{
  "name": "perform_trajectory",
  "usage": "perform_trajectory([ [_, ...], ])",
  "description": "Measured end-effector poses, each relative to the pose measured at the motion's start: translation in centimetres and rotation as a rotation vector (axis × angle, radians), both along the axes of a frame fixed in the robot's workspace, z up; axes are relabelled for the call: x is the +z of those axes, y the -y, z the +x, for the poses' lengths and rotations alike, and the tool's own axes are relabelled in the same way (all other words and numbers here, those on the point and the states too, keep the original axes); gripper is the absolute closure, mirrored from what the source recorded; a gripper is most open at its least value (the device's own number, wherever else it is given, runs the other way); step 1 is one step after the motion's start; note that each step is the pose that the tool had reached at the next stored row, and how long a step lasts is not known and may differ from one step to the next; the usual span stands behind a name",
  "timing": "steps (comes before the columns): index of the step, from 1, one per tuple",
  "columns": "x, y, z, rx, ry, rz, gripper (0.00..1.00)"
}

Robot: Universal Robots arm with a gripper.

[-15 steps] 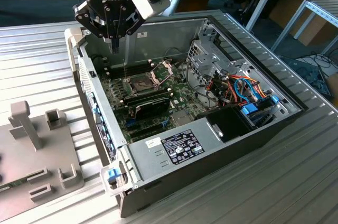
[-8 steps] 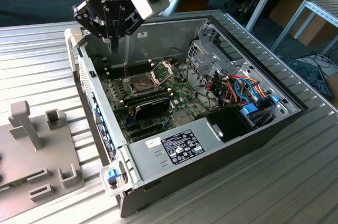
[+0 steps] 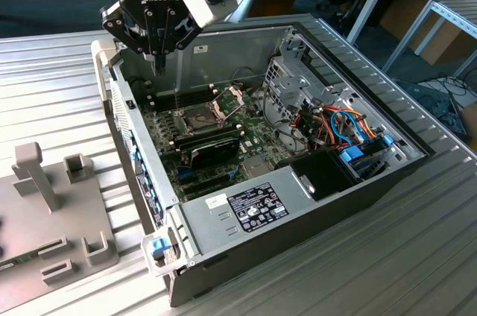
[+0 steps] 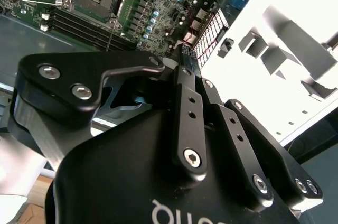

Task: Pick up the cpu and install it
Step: 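Reach for the cpu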

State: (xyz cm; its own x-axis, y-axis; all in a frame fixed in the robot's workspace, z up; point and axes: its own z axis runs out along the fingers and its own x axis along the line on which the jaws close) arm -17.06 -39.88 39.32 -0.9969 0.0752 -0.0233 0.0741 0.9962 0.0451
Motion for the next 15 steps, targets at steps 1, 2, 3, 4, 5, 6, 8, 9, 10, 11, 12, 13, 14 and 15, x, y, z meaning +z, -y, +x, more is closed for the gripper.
perform_trajectory([
  [1,0.00,0.00,-0.07,0.000,0.0000,0.0000,0.89],
  [2,0.00,0.00,-0.11,0.000,0.0000,0.0000,0.89],
  [3,0.00,0.00,-0.15,0.000,0.0000,0.0000,0.89],
  [4,0.00,0.00,-0.21,0.000,0.0000,0.0000,0.89],
  [5,0.00,0.00,-0.26,0.000,-0.0001,0.0000,0.89],
  [6,0.00,0.00,-0.30,0.000,0.0000,0.0000,0.89],
  [8,0.00,0.00,-0.41,0.000,0.0000,0.0000,0.89],
  [9,0.00,0.00,-0.46,0.000,-0.0001,0.0000,0.89],
  [10,0.00,0.00,-0.52,0.000,-0.0001,0.0000,0.89],
  [11,0.00,0.00,-0.60,0.000,0.0000,0.0000,0.89],
  [12,0.00,0.00,-0.70,0.000,-0.0001,0.0000,0.89],
  [13,0.00,0.00,-0.80,0.000,0.0000,0.0000,0.89],
  [14,0.00,0.00,-0.94,0.000,-0.0001,0.0000,0.89],
  [15,0.00,0.00,-1.09,0.000,-0.0001,0.0000,0.89],
])
